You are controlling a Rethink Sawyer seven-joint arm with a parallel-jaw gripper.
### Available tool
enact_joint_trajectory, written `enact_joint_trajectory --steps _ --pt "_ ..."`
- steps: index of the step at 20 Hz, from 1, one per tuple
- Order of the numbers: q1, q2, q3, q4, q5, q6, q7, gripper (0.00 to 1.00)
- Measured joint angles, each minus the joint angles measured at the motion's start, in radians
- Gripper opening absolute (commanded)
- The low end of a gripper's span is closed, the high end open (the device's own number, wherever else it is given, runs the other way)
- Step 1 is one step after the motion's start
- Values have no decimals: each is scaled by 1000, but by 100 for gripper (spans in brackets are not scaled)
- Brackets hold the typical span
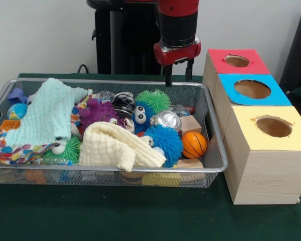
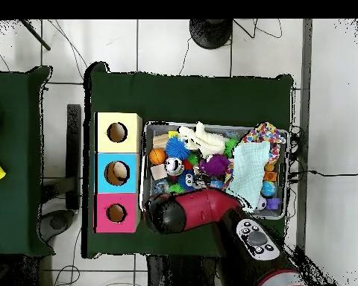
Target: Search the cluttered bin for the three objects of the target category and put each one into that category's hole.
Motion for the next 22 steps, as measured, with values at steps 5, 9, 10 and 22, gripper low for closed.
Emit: enact_joint_trajectory --steps 5,9,10,22 --pt "0 -21 4 -37 4 0 0 100" --pt "0 -22 4 -60 3 0 0 100" --pt "0 -22 4 -63 3 0 0 100" --pt "0 71 4 -119 -15 -27 0 100"
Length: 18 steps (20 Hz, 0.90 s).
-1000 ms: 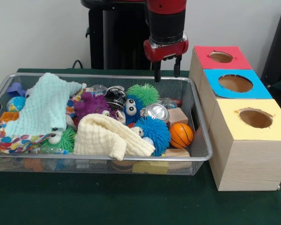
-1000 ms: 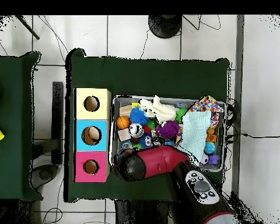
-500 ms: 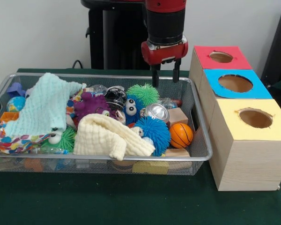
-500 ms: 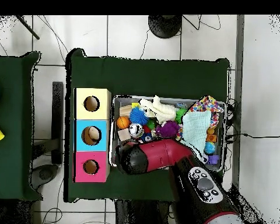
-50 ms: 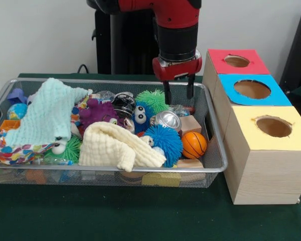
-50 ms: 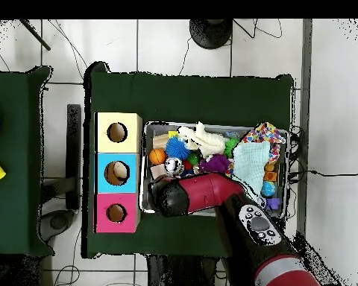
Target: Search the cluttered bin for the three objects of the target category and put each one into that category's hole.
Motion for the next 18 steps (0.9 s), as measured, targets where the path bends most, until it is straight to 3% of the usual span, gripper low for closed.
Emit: enact_joint_trajectory --steps 18 --pt "0 94 -1 -2 -74 -35 0 100"
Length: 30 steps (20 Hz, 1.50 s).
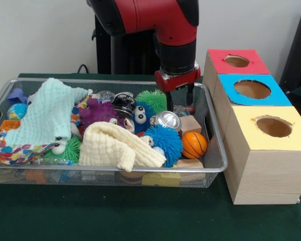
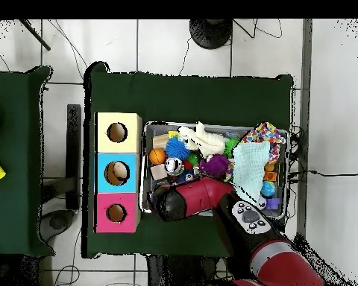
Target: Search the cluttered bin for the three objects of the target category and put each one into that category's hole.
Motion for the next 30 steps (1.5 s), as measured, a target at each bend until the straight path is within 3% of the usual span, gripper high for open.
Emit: enact_joint_trajectory --steps 22,23,30 --pt "10 39 -9 -50 -66 -53 0 100" --pt "14 39 -11 -52 -66 -53 0 0" --pt "17 38 -12 -54 -66 -53 0 0"
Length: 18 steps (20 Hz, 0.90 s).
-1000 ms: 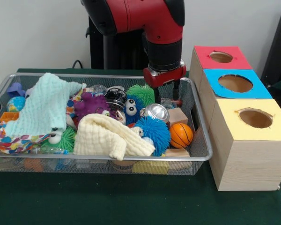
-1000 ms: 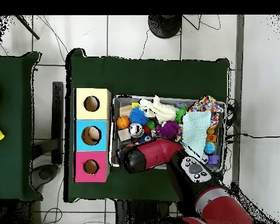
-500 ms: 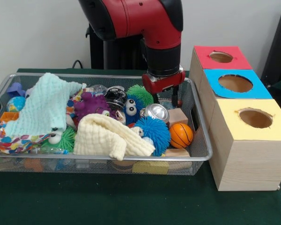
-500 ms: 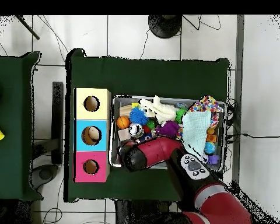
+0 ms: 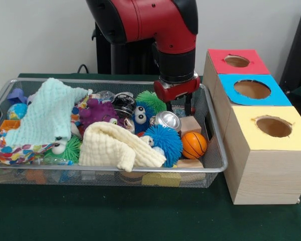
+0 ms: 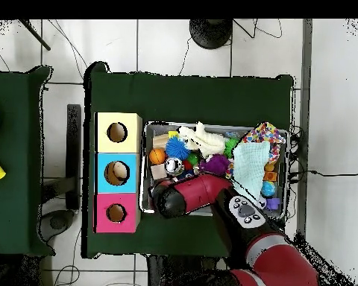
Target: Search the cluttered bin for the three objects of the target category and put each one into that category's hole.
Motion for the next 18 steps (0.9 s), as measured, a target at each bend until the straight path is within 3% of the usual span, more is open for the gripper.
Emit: enact_joint_trajectory --steps 11,18 --pt "27 -30 -21 3 0 0 0 0" --pt "41 -89 -38 18 8 10 0 0"
